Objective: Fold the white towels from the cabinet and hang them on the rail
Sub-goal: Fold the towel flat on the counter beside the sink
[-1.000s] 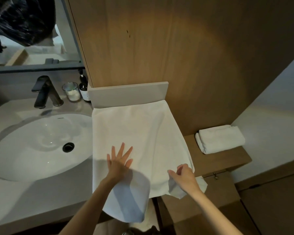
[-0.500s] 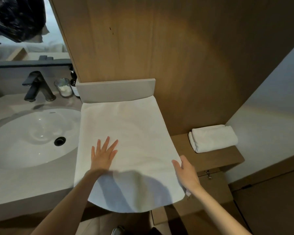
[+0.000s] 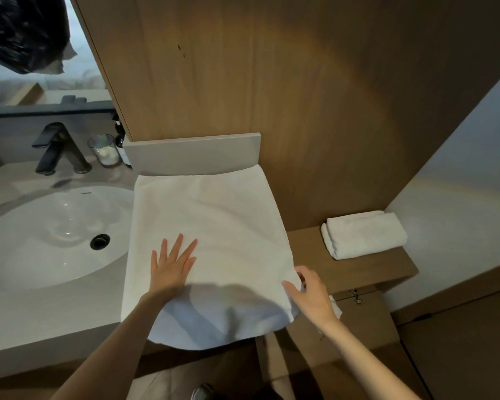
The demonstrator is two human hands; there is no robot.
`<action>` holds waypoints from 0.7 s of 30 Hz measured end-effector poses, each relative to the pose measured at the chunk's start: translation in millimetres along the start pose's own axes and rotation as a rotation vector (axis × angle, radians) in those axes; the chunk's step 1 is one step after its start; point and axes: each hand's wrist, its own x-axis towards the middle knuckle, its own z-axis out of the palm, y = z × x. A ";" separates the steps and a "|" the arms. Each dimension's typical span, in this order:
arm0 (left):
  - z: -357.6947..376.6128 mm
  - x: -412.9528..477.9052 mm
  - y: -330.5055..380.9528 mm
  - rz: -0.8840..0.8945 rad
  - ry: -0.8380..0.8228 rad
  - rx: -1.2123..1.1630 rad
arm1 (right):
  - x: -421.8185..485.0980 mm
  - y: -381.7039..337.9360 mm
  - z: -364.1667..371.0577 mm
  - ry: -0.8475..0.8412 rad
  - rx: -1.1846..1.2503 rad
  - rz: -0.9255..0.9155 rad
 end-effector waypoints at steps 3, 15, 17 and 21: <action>0.0 1.2 1.3 -0.034 -0.009 -0.005 | 2.3 -8.9 0.9 -0.144 -0.054 0.008; 2.5 2.9 -1.2 -0.035 -0.007 -0.011 | 7.9 15.7 -18.0 -0.250 -0.857 0.074; 3.0 3.5 -2.8 -0.025 -0.019 0.000 | 9.3 22.1 -29.0 -0.252 -0.906 0.210; 2.2 4.0 -3.7 -0.016 -0.025 0.007 | 17.4 35.6 -54.8 -0.308 -0.420 0.282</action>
